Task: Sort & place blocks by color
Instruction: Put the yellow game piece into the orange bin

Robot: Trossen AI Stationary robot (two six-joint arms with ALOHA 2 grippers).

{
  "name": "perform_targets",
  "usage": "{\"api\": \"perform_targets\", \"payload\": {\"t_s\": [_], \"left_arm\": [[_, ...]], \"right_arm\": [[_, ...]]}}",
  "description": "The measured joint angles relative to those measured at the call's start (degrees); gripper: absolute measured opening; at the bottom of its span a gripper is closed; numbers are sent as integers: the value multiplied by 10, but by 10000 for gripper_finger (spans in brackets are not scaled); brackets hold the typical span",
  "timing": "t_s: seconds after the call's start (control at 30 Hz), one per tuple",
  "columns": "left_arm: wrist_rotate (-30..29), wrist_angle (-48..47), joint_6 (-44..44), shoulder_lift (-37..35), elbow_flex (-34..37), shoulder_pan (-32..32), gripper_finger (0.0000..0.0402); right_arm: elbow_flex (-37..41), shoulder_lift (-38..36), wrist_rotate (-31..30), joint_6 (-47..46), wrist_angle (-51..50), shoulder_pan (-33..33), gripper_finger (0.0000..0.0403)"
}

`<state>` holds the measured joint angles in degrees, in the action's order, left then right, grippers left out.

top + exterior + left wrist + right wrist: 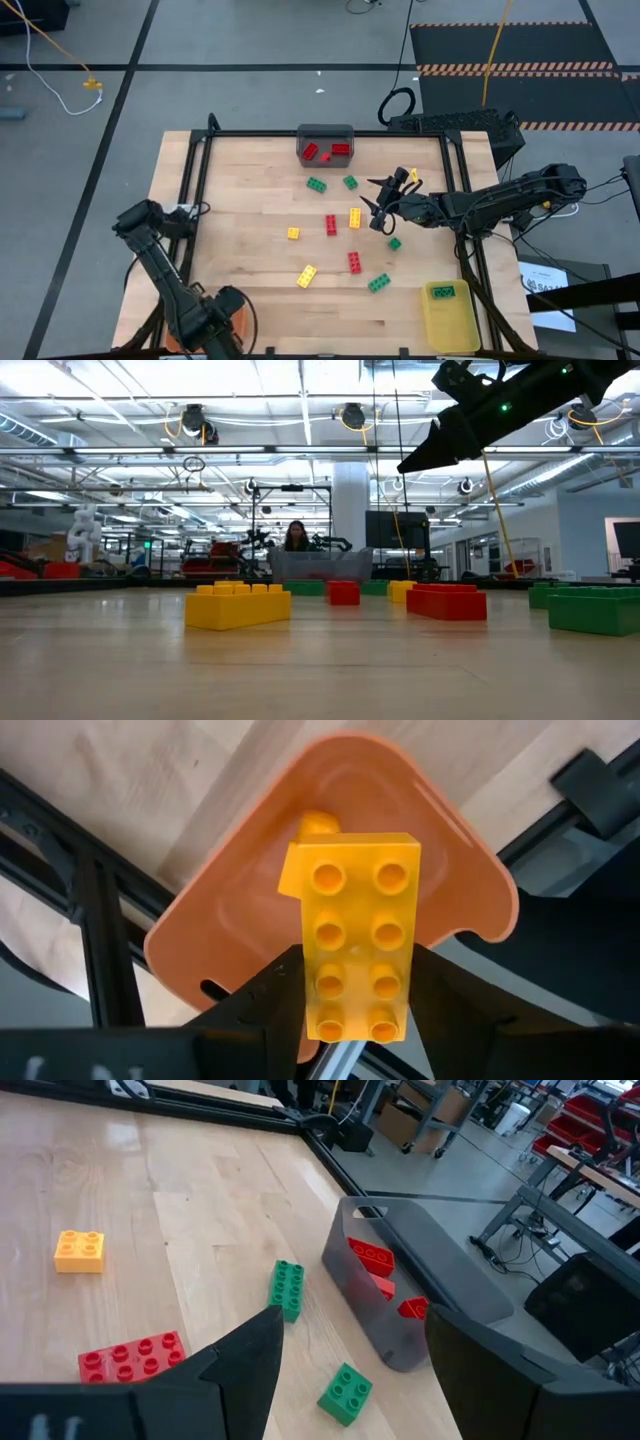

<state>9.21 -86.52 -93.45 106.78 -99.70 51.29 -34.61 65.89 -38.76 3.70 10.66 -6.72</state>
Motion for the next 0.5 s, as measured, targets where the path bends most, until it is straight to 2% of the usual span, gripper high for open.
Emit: {"api": "perform_targets", "payload": {"t_s": [0.23,0.5], "left_arm": [[-3,-3,-1,0,13,-1,243],[30,27,-1,0,45,-2,282]], "right_arm": [[0,0,0,0,0,0,233],[0,0,0,0,-2,0,233]]}}
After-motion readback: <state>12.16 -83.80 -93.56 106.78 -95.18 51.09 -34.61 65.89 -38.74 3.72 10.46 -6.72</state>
